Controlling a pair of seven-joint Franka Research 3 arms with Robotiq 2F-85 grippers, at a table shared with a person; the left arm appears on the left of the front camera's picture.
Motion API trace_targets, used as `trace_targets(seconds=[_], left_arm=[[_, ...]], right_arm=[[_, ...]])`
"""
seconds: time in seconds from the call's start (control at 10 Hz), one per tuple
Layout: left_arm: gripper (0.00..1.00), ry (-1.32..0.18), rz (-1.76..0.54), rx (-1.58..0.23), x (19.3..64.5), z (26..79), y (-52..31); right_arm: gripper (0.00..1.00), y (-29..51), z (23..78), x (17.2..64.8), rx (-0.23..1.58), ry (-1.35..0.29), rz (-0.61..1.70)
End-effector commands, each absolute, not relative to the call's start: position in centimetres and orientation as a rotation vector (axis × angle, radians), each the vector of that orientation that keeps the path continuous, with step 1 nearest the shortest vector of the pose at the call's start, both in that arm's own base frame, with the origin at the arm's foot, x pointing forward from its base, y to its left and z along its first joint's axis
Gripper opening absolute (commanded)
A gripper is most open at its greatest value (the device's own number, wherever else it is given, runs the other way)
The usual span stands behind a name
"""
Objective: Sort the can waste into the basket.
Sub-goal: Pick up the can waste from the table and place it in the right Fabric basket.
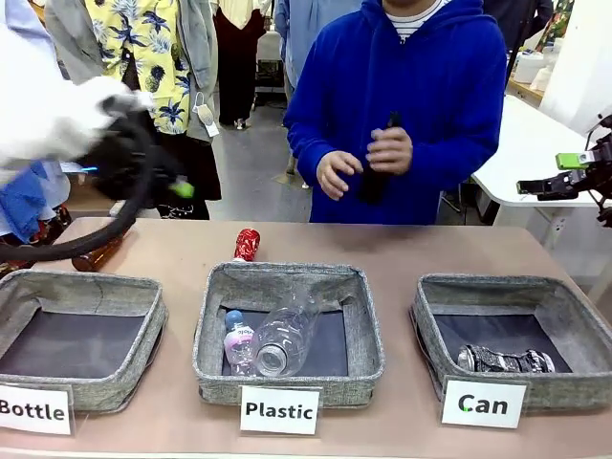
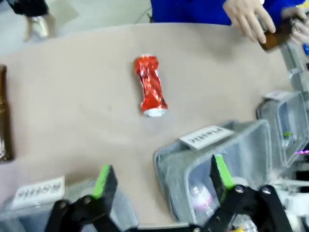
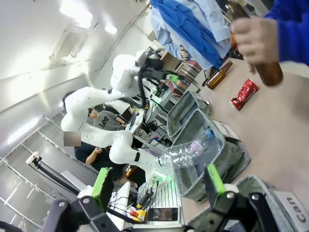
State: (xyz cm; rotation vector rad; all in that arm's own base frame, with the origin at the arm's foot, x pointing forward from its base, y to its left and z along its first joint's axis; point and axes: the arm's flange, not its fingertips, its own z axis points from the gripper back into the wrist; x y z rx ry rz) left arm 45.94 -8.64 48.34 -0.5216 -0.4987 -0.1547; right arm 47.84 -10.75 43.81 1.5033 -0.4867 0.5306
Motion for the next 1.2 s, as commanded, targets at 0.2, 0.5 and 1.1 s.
trace_targets(seconds=[0.2,0.5,1.1], left_arm=[[1.00,-0.552,-0.090,-0.713,37.9,45.0,2.8],[1.00,-0.467,-0.134,-0.724,41.7,48.0,2.6],[1.00,-0.496,0.244,-0.750,32.3,59.2,15.6]], right_arm=[[1.00,-11.0,44.0,47.9,1.496,-0.483,0.563],[1.00,-11.0,44.0,47.9,1.496,-0.483,0.563],[1.00,-11.0,44.0,47.9,1.496,-0.483,0.563]])
